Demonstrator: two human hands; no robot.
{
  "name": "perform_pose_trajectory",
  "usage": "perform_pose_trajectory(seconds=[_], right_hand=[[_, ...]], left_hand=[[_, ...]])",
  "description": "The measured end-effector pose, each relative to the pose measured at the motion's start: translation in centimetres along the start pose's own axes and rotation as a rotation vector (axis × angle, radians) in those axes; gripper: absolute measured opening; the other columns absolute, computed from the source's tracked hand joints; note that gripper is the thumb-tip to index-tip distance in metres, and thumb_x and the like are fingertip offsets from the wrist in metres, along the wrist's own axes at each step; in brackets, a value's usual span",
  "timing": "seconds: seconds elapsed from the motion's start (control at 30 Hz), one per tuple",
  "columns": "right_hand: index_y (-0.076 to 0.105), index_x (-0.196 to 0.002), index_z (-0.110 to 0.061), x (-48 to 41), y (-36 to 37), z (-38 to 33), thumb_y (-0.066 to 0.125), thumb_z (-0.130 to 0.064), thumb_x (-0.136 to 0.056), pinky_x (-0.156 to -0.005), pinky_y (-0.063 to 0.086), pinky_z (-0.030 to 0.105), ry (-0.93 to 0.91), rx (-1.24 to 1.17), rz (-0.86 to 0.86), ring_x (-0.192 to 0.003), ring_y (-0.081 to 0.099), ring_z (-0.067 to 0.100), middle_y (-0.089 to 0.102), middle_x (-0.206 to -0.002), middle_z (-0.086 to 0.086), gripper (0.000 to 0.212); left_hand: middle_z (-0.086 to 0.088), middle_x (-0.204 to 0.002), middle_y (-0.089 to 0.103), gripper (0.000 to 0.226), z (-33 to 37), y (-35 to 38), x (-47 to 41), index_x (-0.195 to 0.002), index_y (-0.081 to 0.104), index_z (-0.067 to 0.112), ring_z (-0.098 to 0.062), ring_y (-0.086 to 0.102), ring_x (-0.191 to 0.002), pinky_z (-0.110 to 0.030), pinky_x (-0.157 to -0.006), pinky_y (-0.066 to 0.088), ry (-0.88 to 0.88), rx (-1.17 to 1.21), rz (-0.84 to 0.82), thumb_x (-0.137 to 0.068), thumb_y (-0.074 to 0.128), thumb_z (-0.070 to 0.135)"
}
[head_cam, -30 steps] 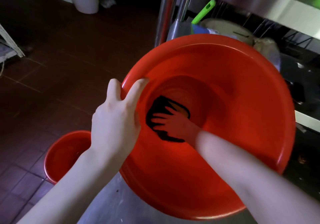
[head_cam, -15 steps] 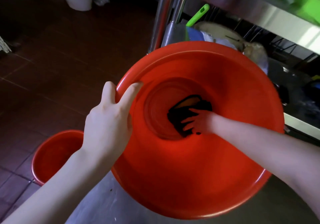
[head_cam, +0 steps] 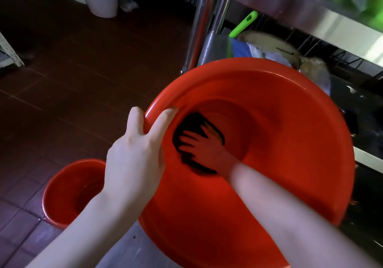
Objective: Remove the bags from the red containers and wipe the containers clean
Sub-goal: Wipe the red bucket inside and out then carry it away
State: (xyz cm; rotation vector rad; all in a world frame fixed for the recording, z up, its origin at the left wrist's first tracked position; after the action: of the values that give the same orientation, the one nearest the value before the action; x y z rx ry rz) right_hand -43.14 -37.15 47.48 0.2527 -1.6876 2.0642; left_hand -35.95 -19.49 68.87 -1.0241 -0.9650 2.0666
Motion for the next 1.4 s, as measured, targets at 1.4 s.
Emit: perform_pose_trajectory(seconds=[1.4], right_hand=[[0.035,-0.145,-0.029,0.0,-3.4,4.5,0.061,-0.012,-0.080,-0.116,0.010,0.041,0.310,-0.298,0.362,-0.147,0.015,0.005,0.028,-0.157,-0.011,0.072]], left_hand=[[-0.007,-0.092,0.032,0.070,0.4,-0.3,0.0,-0.138,0.051,0.024,-0.021,0.032,-0.046,-0.026,-0.041,0.036,0.009,-0.017,0.038,-0.076,0.061,-0.006]])
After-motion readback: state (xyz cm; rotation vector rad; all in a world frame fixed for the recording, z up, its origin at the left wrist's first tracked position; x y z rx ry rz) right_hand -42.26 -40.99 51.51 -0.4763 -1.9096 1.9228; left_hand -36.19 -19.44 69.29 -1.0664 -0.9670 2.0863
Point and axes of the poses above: each hand's wrist, its own x-axis away from the middle knuckle, its own y-axis out of the palm, z = x × y, the point moved 9 cm from there along -x, towards the middle knuckle
